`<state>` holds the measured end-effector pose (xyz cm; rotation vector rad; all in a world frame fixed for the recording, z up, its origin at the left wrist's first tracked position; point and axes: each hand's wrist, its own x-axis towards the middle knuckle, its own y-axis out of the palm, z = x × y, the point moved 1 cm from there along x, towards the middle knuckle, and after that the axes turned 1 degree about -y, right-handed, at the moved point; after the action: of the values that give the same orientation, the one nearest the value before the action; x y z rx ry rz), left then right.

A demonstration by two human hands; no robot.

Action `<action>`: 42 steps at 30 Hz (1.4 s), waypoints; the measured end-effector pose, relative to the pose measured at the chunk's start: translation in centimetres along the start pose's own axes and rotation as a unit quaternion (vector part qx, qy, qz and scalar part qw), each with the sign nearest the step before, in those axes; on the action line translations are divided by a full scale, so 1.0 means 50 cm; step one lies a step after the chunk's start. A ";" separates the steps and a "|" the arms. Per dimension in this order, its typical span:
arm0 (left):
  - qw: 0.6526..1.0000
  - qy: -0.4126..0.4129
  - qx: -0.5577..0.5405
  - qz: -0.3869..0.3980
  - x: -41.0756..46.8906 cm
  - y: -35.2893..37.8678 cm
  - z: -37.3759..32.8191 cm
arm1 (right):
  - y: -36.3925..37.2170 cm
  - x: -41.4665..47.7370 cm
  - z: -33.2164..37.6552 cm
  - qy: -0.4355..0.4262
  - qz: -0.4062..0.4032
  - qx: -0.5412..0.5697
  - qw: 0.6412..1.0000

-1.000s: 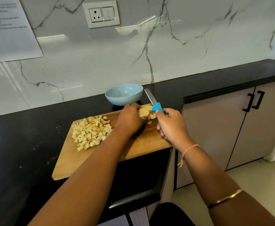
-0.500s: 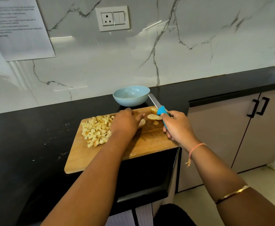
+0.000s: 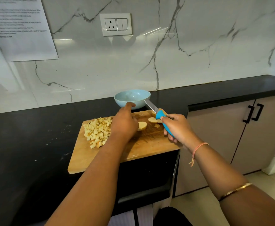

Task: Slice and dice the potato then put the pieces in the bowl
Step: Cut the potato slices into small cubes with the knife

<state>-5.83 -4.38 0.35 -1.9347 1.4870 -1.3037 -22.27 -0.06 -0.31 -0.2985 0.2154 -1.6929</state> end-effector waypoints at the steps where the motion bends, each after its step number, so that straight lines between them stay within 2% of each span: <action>1: 1.000 0.009 0.005 0.020 0.001 0.002 0.000 | -0.001 -0.002 0.003 0.005 0.001 -0.010 1.000; 5: 0.984 0.056 0.069 0.157 0.002 0.012 0.006 | 0.003 -0.016 0.015 0.022 0.006 -0.089 0.996; 8: 0.970 0.077 0.109 0.202 0.003 0.017 0.009 | 0.009 -0.032 0.020 0.009 0.023 -0.167 0.986; 12: 0.972 0.076 0.097 0.199 0.011 0.024 0.018 | 0.024 -0.052 0.016 0.003 0.046 -0.265 0.963; 17: 0.976 0.053 0.135 0.163 0.012 0.032 0.018 | 0.052 -0.061 0.017 -0.041 0.023 -0.324 0.945; 21: 0.975 0.010 0.190 0.118 0.018 0.038 0.026 | 0.064 -0.046 0.032 -0.048 0.013 -0.332 0.942; 24: 0.970 0.007 0.210 0.119 0.018 0.041 0.030 | 0.057 -0.045 0.049 -0.057 0.001 -0.322 0.945; 37: 0.977 -0.025 0.166 0.129 0.018 0.039 0.026 | 0.068 -0.041 0.102 -0.012 0.067 -0.357 0.932; 42: 0.974 -0.036 0.188 0.123 0.020 0.037 0.025 | 0.065 -0.048 0.127 -0.012 0.090 -0.361 0.928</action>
<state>-5.79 -6.23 -1.21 -1.4908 1.2843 -1.2789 -16.87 2.05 4.52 -0.8174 0.8278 -1.3710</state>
